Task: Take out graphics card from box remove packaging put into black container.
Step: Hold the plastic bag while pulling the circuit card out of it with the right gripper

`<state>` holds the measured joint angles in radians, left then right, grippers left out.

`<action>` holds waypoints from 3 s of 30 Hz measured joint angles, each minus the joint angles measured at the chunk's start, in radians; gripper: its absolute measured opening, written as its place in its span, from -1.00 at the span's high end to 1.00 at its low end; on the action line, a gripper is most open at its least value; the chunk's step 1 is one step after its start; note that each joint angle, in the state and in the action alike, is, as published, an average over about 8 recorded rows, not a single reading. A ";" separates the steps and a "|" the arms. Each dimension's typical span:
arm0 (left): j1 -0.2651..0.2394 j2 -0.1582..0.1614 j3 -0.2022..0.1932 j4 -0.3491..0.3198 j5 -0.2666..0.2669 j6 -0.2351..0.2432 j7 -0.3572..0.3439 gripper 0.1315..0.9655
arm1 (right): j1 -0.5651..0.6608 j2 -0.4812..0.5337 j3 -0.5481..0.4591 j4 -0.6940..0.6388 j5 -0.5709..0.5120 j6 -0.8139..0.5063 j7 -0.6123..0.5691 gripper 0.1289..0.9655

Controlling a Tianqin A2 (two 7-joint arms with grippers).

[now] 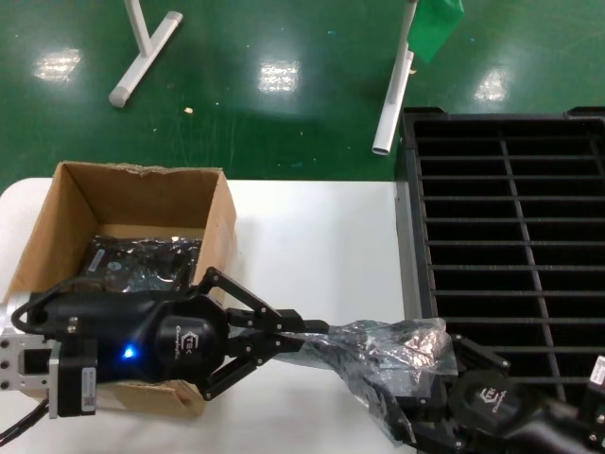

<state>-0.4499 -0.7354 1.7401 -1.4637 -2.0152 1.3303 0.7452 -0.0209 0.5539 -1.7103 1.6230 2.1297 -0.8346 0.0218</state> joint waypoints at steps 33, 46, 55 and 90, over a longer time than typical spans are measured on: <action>-0.017 0.025 0.024 0.024 0.016 -0.001 0.009 0.97 | 0.028 -0.004 -0.021 -0.015 0.006 -0.012 0.030 0.60; -0.054 0.027 0.044 0.071 0.050 0.000 0.035 0.97 | 0.012 0.009 -0.007 0.000 0.010 -0.006 0.039 0.74; -0.059 0.025 0.054 0.091 0.062 0.002 0.040 0.97 | 0.002 0.013 -0.004 0.007 0.011 -0.004 0.040 0.76; -0.029 -0.002 0.030 0.054 0.039 0.010 0.035 0.97 | 0.008 0.003 -0.024 0.003 -0.006 0.006 0.032 0.78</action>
<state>-0.4789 -0.7376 1.7701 -1.4095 -1.9765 1.3403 0.7804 -0.0125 0.5568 -1.7346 1.6265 2.1233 -0.8288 0.0535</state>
